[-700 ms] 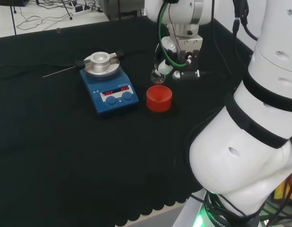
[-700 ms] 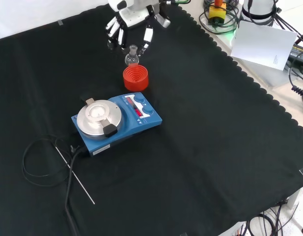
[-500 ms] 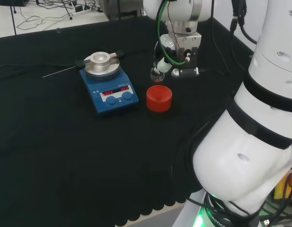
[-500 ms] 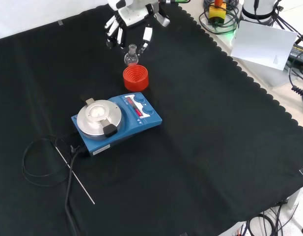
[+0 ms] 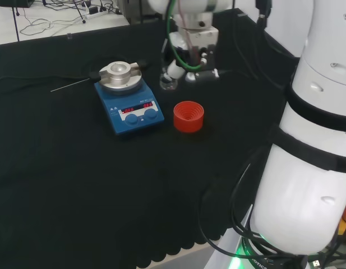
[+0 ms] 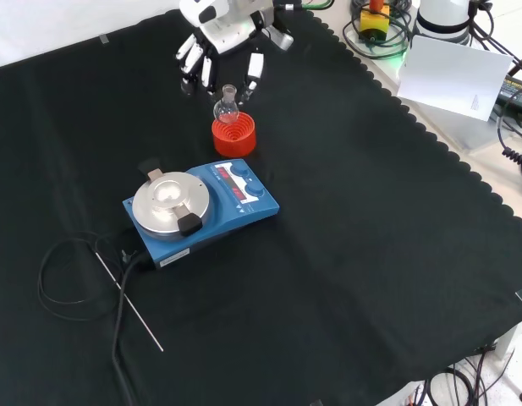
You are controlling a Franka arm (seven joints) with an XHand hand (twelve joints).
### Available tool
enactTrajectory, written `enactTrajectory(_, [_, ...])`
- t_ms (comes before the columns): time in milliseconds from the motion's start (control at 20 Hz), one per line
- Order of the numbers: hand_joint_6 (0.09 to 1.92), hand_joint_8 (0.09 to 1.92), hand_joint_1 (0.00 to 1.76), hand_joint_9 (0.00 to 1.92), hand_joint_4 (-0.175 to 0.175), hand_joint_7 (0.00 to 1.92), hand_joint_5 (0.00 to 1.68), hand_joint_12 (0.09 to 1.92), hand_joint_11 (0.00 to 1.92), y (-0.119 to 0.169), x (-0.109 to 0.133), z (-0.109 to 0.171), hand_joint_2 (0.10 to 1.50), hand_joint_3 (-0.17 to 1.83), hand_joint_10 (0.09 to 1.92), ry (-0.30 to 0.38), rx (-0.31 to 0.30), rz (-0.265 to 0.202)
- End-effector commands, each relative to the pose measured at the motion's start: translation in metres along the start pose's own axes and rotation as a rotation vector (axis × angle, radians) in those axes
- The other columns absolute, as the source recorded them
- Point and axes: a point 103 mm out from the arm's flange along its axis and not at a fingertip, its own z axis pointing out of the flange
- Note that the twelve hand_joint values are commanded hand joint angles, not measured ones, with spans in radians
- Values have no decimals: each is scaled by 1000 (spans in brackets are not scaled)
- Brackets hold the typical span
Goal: Place the round-bottom flask on the heater.
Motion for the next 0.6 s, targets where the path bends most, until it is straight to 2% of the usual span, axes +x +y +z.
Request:
enactTrajectory(50, [831,715,1099,677,175,491,1171,1341,407,69,16,-70,720,615,614,-63,10,12])
enactTrajectory(600, [835,718,1098,683,175,497,1167,1336,422,98,45,-74,722,612,612,-79,-14,-34])
